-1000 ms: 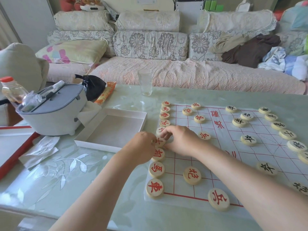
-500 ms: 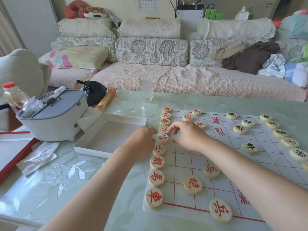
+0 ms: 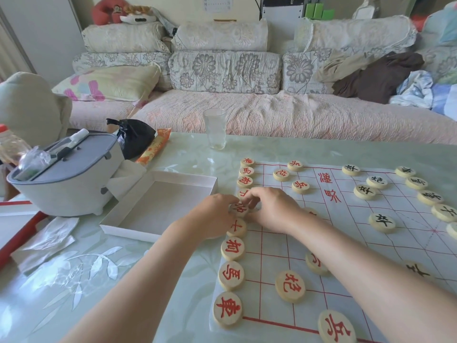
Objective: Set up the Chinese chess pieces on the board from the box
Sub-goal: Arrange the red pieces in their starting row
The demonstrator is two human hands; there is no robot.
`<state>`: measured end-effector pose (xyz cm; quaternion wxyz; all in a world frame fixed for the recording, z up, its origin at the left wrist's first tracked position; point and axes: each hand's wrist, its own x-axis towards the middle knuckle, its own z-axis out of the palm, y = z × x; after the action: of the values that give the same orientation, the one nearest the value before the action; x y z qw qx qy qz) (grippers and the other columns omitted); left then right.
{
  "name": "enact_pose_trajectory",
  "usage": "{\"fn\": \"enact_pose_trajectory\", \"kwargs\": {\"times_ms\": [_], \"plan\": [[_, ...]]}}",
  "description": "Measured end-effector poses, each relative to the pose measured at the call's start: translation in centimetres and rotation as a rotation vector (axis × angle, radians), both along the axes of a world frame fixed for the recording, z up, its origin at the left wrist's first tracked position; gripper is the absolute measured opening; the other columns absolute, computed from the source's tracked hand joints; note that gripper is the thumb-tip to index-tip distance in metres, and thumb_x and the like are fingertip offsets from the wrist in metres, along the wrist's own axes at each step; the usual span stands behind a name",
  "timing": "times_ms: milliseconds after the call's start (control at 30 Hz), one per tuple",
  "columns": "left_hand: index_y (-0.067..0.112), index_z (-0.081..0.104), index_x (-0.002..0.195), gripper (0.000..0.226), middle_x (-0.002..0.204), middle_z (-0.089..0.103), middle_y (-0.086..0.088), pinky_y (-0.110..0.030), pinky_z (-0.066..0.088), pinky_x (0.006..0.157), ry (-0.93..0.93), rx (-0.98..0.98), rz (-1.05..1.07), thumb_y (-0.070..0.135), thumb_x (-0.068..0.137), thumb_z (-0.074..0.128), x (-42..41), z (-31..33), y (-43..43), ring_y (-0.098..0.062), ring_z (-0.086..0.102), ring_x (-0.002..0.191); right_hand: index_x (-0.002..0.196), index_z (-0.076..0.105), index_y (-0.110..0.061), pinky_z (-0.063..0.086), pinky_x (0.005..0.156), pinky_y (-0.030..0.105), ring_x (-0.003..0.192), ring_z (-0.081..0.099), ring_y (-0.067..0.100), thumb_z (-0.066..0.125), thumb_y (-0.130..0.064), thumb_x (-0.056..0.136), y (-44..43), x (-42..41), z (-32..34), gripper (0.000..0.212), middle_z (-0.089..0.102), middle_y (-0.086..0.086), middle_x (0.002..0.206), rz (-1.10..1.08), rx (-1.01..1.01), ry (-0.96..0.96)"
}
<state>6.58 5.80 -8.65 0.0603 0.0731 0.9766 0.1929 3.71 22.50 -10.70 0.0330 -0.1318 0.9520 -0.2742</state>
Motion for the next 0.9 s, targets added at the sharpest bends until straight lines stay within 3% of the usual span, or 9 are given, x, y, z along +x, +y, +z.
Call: {"fn": "enact_pose_trajectory", "kwargs": {"times_ms": [200, 300, 400, 633, 767, 900], "plan": [[0.025, 0.044, 0.142, 0.045, 0.139, 0.051, -0.002, -0.024, 0.039, 0.091, -0.021, 0.026, 0.026, 0.020, 0.097, 0.046, -0.1, -0.2, -0.2, -0.021, 0.051, 0.123, 0.097, 0.065, -0.042, 0.046, 0.075, 0.027, 0.093, 0.060, 0.006, 0.074, -0.046, 0.080, -0.1, 0.2, -0.2, 0.020, 0.065, -0.020, 0.100, 0.014, -0.013, -0.004], [0.024, 0.043, 0.143, 0.047, 0.140, 0.051, -0.003, -0.024, 0.038, 0.092, -0.008, 0.050, 0.044, 0.020, 0.096, 0.047, -0.3, 0.1, -0.1, -0.020, 0.050, 0.125, 0.099, 0.067, -0.039, 0.048, 0.078, 0.026, 0.092, 0.061, 0.005, 0.073, -0.035, 0.081, 0.2, -0.4, 0.3, 0.019, 0.065, -0.019, 0.100, 0.009, -0.022, -0.015], [0.022, 0.042, 0.143, 0.047, 0.142, 0.049, -0.004, -0.025, 0.038, 0.096, 0.018, 0.090, 0.059, 0.020, 0.096, 0.047, -0.9, 0.4, 0.1, -0.020, 0.048, 0.128, 0.091, 0.064, -0.039, 0.046, 0.071, 0.024, 0.084, 0.060, 0.005, 0.068, -0.027, 0.084, 0.7, -1.4, 1.3, 0.015, 0.065, -0.018, 0.098, -0.014, -0.051, -0.005], [0.021, 0.042, 0.142, 0.047, 0.138, 0.050, -0.005, -0.026, 0.041, 0.093, 0.026, 0.086, 0.060, 0.013, 0.095, 0.044, -2.0, 0.0, 1.3, -0.021, 0.050, 0.124, 0.105, 0.063, -0.040, 0.049, 0.082, 0.029, 0.098, 0.059, 0.007, 0.065, -0.019, 0.086, 1.2, -3.9, 1.0, 0.028, 0.062, -0.019, 0.106, -0.017, 0.021, 0.049], [0.021, 0.045, 0.139, 0.045, 0.134, 0.053, -0.005, -0.028, 0.042, 0.094, 0.024, 0.080, 0.067, 0.016, 0.094, 0.043, -2.6, -0.3, 1.7, -0.021, 0.051, 0.121, 0.104, 0.065, -0.038, 0.042, 0.067, 0.024, 0.089, 0.058, 0.005, 0.066, -0.025, 0.086, 0.7, -4.6, 0.6, 0.021, 0.064, -0.020, 0.100, -0.015, 0.017, 0.065], [0.024, 0.043, 0.141, 0.048, 0.138, 0.051, -0.004, -0.023, 0.037, 0.090, 0.016, 0.097, 0.087, 0.014, 0.094, 0.041, -2.9, -0.2, 1.7, -0.021, 0.049, 0.124, 0.102, 0.062, -0.038, 0.039, 0.066, 0.025, 0.087, 0.057, 0.006, 0.070, -0.042, 0.086, 0.5, -4.4, 0.6, 0.017, 0.064, -0.017, 0.097, -0.009, 0.006, 0.069]]}}
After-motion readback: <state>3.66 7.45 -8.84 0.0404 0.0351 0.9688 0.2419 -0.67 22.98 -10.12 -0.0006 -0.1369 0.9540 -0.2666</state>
